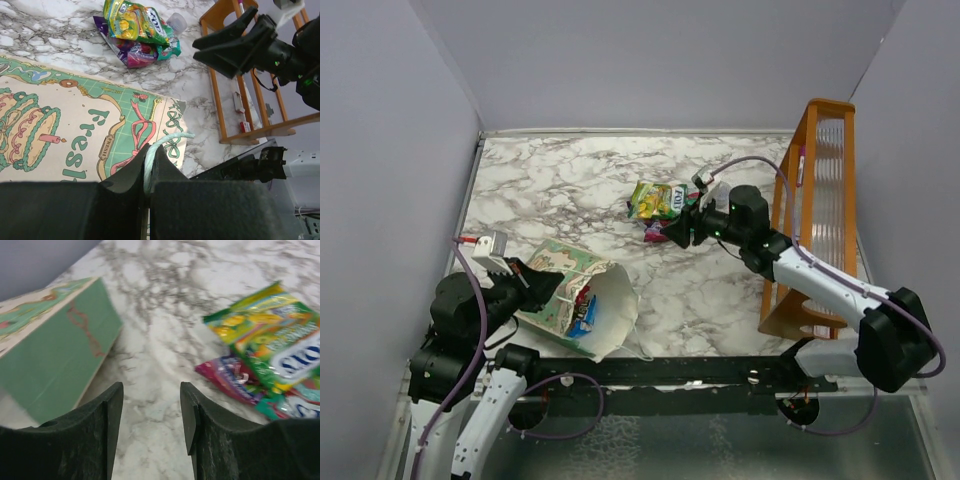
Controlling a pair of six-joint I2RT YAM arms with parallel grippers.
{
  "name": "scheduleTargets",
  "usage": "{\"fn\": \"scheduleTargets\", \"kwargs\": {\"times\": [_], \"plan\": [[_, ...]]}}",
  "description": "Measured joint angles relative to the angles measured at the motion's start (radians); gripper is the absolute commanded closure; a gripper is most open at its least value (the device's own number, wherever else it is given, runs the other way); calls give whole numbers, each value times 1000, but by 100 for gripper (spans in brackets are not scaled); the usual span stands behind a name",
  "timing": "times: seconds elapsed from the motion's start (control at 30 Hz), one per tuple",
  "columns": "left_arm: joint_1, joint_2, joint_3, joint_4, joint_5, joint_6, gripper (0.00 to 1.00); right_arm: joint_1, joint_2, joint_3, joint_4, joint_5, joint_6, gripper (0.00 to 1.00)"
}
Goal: Take the snacks out of the paper bag
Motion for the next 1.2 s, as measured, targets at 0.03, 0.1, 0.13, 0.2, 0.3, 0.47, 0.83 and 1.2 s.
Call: {"fn": "scheduleTargets", "kwargs": {"times": [0.03, 0.1, 0.13, 0.2, 0.3, 0.47, 0.83, 1.2], "plan": [[0, 0, -3, 1, 0, 0, 100, 15, -25, -33, 30, -60, -11, 50], [0, 0, -5, 2, -1, 0, 100, 58, -61, -78, 63, -122, -31, 49], [0, 0, -5, 2, -1, 0, 100, 105, -87, -104, 71, -147, -55, 48], [0, 0, -5, 2, -2, 0, 100, 179, -122, -130, 81, -187, -87, 48], [0, 0, -5, 2, -3, 1, 100, 272, -161, -139, 112, -241, -130, 47], [0, -2, -4, -1, -13, 3, 100, 312, -147, -117, 127, -304, -177, 41], [0, -2, 9, -7, -39, 3, 100, 450, -42, -64, 113, -344, -430, 37], [0, 2, 25, -20, -45, 14, 100, 588, 23, -58, 60, -364, -911, 53]]}}
